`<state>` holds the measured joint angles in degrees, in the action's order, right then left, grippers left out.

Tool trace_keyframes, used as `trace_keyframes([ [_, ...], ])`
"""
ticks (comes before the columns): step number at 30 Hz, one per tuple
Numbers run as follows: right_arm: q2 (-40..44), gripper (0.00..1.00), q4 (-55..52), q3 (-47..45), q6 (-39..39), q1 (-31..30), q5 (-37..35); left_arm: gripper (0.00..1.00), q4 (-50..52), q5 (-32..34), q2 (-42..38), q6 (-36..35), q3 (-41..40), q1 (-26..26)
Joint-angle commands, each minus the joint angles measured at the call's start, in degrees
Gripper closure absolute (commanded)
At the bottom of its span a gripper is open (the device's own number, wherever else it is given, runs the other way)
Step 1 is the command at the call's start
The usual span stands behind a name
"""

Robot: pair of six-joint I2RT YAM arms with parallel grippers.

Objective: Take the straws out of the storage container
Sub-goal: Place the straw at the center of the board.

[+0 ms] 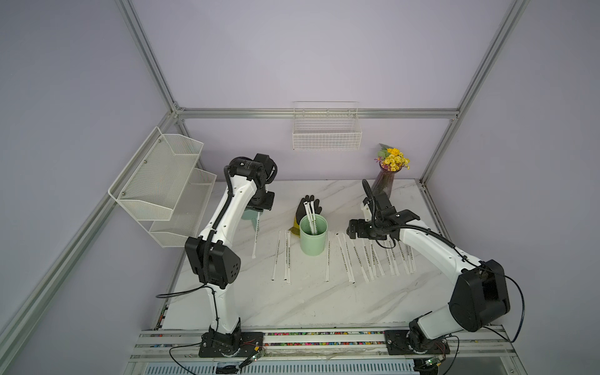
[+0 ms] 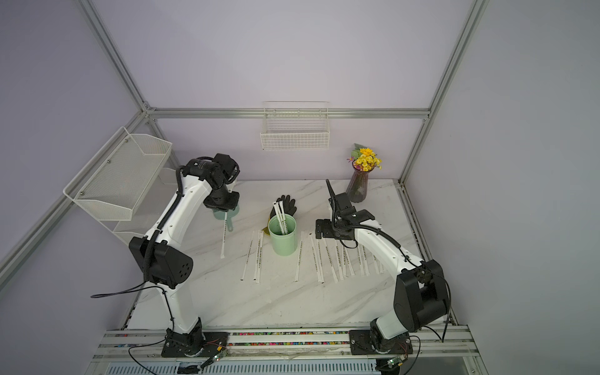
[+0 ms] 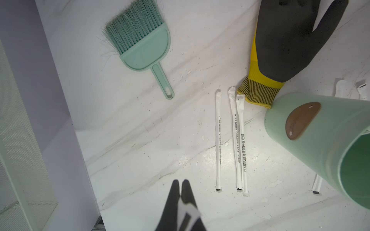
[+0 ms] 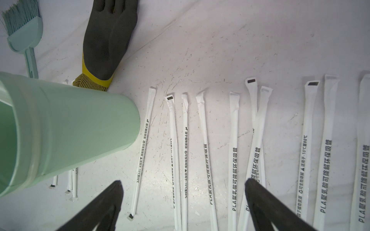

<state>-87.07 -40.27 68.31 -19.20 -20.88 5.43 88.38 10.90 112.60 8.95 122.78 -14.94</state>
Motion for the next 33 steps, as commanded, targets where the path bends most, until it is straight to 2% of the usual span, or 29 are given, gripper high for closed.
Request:
trace_keyframes([
  [1,-0.8,0.03,0.5,-1.0,0.2,0.2,-0.3,0.97,2.1,-2.2,3.4,-0.3,-1.0,0.9],
  [5,-0.9,0.03,0.7,-1.4,0.2,0.2,-0.4,0.97,2.2,-6.6,8.0,-1.6,-0.1,1.1],
  [13,-1.5,0.03,1.3,-1.7,0.4,0.2,0.1,0.98,1.7,-9.0,13.6,-2.4,0.8,1.7],
  [33,-5.1,0.03,1.7,-1.1,0.4,0.2,0.6,0.98,-3.9,-11.8,17.3,-2.9,-4.1,3.6],
])
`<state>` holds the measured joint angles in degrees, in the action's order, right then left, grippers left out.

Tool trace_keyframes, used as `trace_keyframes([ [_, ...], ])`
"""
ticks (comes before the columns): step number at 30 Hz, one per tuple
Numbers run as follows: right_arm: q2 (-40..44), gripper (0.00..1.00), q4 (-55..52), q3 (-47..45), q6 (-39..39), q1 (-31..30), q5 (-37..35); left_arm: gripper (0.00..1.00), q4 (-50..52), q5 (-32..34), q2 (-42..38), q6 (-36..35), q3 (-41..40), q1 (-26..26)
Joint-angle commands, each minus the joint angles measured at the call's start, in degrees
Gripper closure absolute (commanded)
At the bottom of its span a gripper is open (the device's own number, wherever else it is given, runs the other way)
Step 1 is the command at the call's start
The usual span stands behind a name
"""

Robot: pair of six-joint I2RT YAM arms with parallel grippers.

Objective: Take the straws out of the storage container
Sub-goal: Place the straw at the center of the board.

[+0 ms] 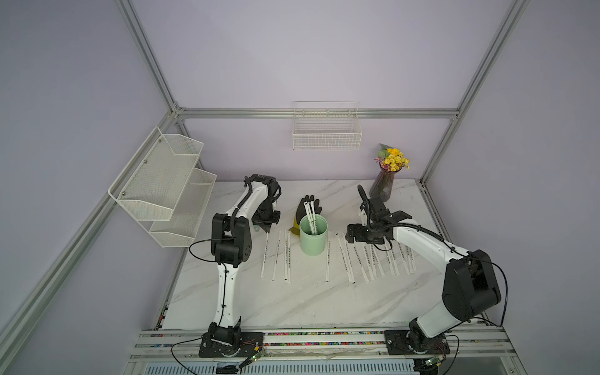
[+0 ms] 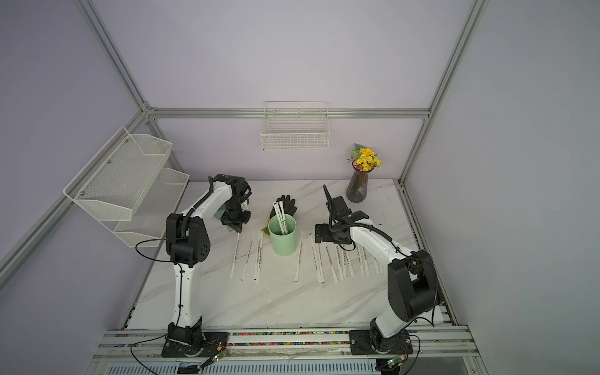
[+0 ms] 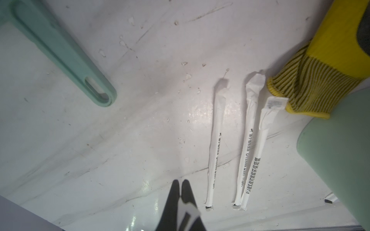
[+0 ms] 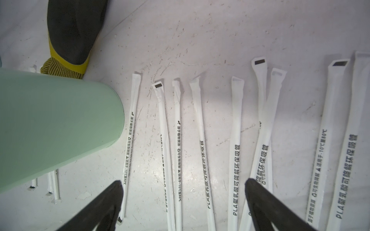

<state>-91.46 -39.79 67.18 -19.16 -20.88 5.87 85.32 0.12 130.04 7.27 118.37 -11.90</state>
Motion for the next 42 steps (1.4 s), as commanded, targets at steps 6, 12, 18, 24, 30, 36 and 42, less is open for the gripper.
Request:
trace_keyframes([
  [6,-1.4,0.03,1.2,0.2,0.4,0.1,0.5,0.98,-1.8,-1.6,0.9,-1.0,-0.2,0.9],
  [12,-2.1,0.03,1.0,0.5,0.4,0.2,0.6,0.98,-2.8,-2.1,1.4,-0.9,-1.2,1.0],
  [18,-2.4,0.03,1.0,0.4,0.5,0.2,0.6,0.98,-3.7,-2.4,1.4,-0.7,-2.2,1.1],
  [24,-2.5,0.03,1.0,0.2,0.5,0.1,0.7,0.98,-4.5,-2.6,1.4,-0.3,-3.4,1.1],
  [30,-2.4,0.03,0.9,0.2,0.5,0.2,0.7,0.96,-4.9,-2.7,1.5,-0.2,-3.6,1.2],
  [36,-2.8,0.03,0.8,0.1,0.6,0.2,0.8,0.94,-5.2,-2.7,1.5,-0.1,-3.8,1.2],
  [42,-2.8,0.03,0.6,0.2,0.7,0.2,0.9,0.91,-5.3,-2.6,1.5,0.0,-3.8,1.3],
])
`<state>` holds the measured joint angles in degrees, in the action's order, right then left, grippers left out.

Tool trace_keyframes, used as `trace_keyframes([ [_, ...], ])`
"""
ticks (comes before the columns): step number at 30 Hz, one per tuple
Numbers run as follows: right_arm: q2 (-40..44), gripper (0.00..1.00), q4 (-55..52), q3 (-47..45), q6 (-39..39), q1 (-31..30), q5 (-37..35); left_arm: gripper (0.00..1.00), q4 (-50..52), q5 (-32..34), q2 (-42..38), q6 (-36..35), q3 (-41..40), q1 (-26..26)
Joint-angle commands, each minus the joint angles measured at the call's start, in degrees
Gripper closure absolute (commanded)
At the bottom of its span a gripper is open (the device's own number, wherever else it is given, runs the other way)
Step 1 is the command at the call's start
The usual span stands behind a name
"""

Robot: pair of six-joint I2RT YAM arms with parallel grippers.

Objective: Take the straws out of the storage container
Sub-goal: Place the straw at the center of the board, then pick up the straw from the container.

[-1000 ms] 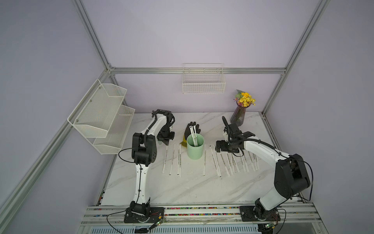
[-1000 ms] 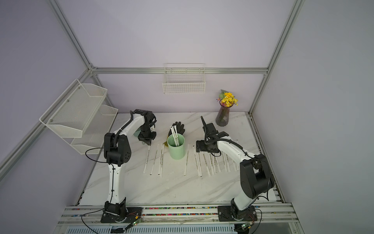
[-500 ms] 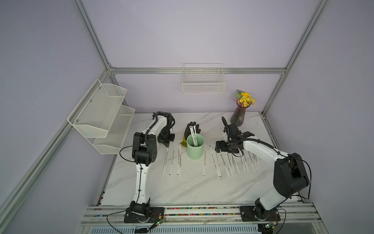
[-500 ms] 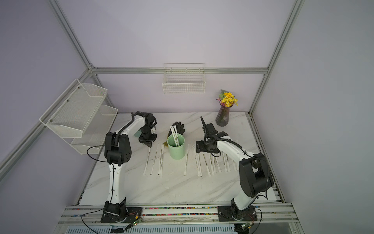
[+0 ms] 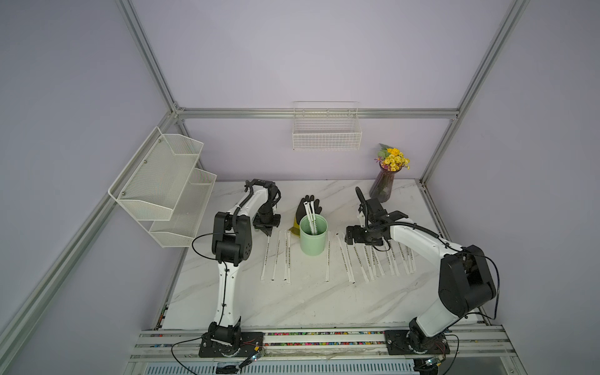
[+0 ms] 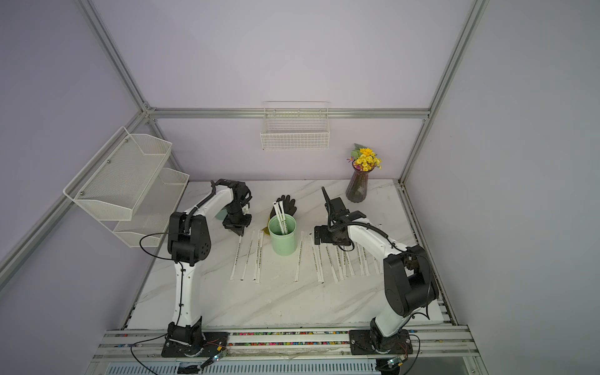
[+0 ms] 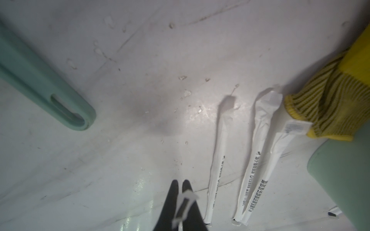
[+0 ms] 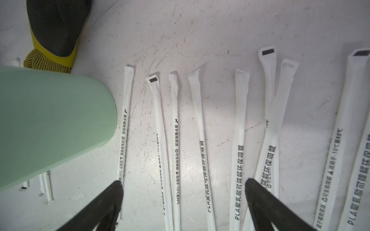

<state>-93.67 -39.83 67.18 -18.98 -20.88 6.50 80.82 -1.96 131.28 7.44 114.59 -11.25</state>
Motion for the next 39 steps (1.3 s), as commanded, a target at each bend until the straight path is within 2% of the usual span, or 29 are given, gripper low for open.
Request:
trace_keyframes([
  [1,-0.6,0.03,0.6,0.2,0.5,0.2,0.2,0.9,-0.7,-0.5,0.2,-0.1,-0.1,0.7],
  [6,-0.6,0.03,0.6,0.2,0.6,0.2,0.2,0.89,-0.9,-0.5,0.2,0.0,-0.2,0.8],
  [13,-0.8,0.03,0.6,0.3,0.6,0.2,0.3,0.81,-1.2,-0.5,0.1,0.2,-0.8,0.9],
  [20,-1.0,0.03,0.3,0.1,0.7,0.2,0.4,0.81,-1.3,-0.4,-1.9,1.3,-0.6,1.0],
  [26,3.3,0.03,2.0,-1.7,0.1,0.2,-1.5,0.76,-3.8,-2.6,-13.4,4.4,-0.4,0.7],
  [29,5.7,0.03,2.4,-1.7,-0.3,0.3,-3.0,0.75,-7.9,-6.1,-21.3,7.0,-2.9,0.0],
  [34,7.4,0.03,2.5,-1.2,-1.4,1.1,-3.5,0.74,-20.3,-8.6,-35.2,11.7,-12.0,-5.3],
  [39,8.0,0.03,2.4,-1.0,-2.1,1.8,-2.5,0.72,-29.5,-10.9,-40.8,16.1,-19.3,-10.4],
])
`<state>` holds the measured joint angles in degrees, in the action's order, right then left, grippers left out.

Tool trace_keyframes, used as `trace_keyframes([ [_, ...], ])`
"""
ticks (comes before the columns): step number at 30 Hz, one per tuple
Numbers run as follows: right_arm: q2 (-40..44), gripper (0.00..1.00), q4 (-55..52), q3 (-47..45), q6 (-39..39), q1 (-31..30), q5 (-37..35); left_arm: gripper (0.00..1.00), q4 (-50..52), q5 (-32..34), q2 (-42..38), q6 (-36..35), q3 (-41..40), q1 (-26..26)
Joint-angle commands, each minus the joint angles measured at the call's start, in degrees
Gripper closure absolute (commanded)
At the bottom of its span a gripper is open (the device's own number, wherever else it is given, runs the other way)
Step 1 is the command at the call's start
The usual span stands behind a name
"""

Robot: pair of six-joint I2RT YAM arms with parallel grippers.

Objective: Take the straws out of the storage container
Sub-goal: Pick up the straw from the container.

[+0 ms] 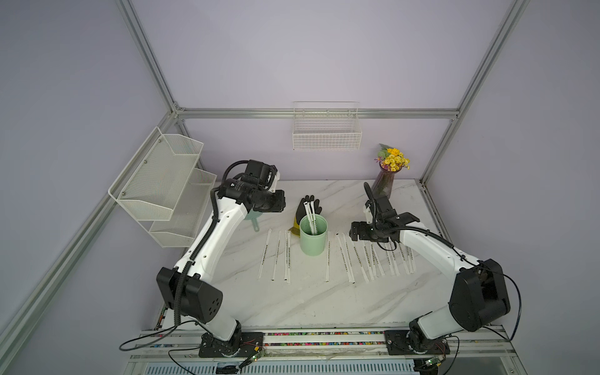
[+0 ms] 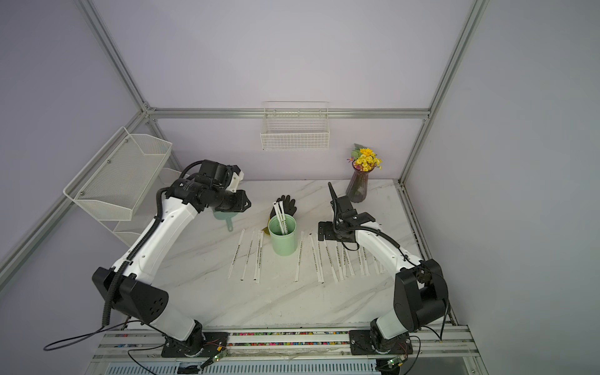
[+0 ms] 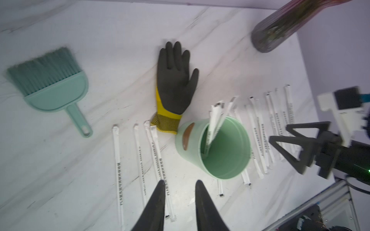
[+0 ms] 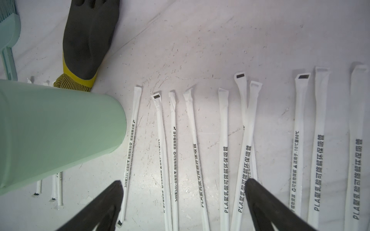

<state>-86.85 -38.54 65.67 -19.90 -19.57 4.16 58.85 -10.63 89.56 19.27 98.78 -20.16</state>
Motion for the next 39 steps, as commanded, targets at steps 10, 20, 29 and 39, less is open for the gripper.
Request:
trace_keyframes([
  [10,2.5,0.03,0.3,0.1,-1.7,1.2,1.1,0.69,-12.9,-3.2,6.3,5.1,-5.0,-3.2],
  [20,2.1,0.03,-0.2,-0.5,-1.4,2.1,1.9,0.69,-13.6,-6.1,12.0,5.2,-1.7,-3.2],
  [29,1.3,0.03,-0.2,-0.9,-1.1,2.3,2.4,0.69,-12.5,-6.2,14.2,4.7,0.7,-3.2],
  [39,1.2,0.03,-0.2,-1.2,-0.9,2.5,2.4,0.73,-11.3,-5.7,15.8,4.2,2.3,-3.2],
])
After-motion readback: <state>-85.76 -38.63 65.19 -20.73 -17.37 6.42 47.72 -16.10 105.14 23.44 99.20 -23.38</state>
